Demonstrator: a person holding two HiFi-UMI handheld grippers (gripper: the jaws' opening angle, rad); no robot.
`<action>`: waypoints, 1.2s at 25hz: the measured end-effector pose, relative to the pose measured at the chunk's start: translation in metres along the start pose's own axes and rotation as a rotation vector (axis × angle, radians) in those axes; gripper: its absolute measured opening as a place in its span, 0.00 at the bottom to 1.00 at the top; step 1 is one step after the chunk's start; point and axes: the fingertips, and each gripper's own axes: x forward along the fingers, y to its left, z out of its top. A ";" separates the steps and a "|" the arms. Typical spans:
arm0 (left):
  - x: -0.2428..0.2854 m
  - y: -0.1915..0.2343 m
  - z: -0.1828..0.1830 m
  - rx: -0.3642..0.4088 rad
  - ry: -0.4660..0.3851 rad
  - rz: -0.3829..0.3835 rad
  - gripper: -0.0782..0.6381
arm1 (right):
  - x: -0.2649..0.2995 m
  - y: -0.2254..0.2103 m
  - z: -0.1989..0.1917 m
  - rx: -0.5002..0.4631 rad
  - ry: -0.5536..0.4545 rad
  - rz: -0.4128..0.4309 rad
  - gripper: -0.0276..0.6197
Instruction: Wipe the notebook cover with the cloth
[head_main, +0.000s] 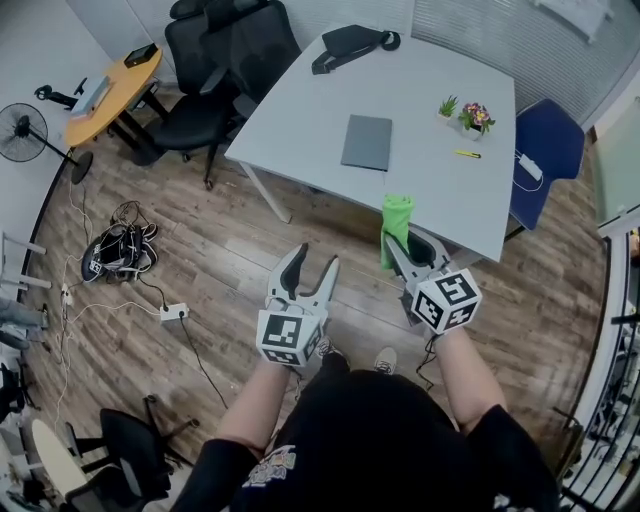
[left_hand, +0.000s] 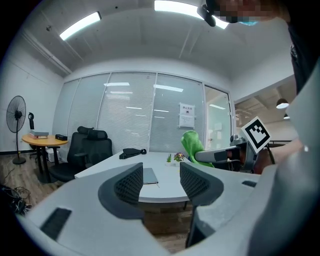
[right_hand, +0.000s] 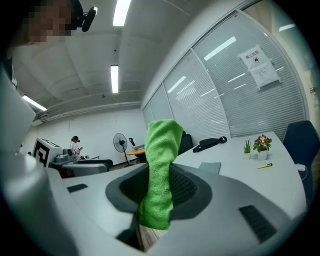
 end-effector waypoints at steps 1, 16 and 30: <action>0.002 0.007 0.000 -0.002 0.002 -0.006 0.41 | 0.007 0.001 0.000 0.001 0.002 -0.007 0.21; 0.020 0.090 0.004 0.017 0.019 -0.100 0.41 | 0.084 0.021 0.012 -0.006 -0.011 -0.087 0.21; 0.073 0.103 -0.006 -0.016 0.058 -0.051 0.41 | 0.121 -0.030 0.018 0.019 0.008 -0.055 0.21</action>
